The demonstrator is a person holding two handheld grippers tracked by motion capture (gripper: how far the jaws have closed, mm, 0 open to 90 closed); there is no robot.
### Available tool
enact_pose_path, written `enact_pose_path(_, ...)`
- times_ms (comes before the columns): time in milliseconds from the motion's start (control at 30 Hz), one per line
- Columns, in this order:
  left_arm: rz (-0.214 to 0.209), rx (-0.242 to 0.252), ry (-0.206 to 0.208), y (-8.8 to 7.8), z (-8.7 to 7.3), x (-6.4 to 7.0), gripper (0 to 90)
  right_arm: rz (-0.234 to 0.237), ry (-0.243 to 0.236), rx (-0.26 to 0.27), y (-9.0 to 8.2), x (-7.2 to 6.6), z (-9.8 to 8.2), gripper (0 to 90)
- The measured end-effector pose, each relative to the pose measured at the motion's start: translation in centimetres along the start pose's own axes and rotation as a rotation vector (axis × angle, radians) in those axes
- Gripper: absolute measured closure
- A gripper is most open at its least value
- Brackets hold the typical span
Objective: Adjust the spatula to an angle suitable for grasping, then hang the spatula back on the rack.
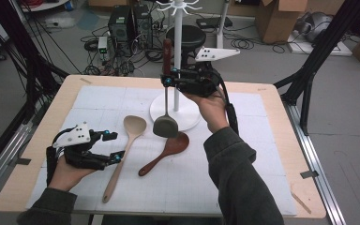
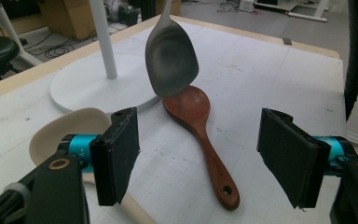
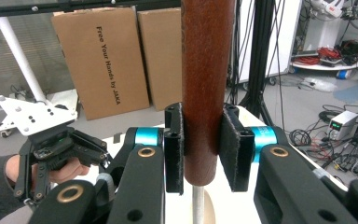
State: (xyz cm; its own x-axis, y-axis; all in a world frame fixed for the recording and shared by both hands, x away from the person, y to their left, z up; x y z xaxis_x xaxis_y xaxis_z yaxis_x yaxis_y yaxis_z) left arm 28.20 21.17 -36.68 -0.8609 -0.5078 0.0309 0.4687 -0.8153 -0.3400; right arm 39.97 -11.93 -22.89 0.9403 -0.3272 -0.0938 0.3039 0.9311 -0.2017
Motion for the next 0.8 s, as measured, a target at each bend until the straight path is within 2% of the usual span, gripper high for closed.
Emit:
enact_pose_path(367, -0.001, 0.014, -0.007, -0.1, 0.1, 0.0, 29.6, -0.002, -0.006, 0.01, 0.0, 0.0, 0.6, 73.5)
enact_pose_path(800, -0.01, 0.024, -0.004, -0.2, 0.2, 0.0, 29.4, -0.026, 0.0, 0.017, -0.2, 1.1, 2.1, 73.6)
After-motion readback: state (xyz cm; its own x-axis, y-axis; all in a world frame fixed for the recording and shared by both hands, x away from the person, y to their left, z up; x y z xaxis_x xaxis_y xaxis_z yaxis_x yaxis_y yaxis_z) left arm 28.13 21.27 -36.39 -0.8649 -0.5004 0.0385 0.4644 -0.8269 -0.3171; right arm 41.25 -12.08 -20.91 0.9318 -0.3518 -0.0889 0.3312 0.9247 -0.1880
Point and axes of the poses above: each handheld gripper's, and its own axes: y roughly forward along the jaws, z roughly out of its top, x roughly to its right, the point moved 1 cm from there along y, roughly forward along the jaws, and after that the axes turned 1 degree about z, right-handed, at the moved point
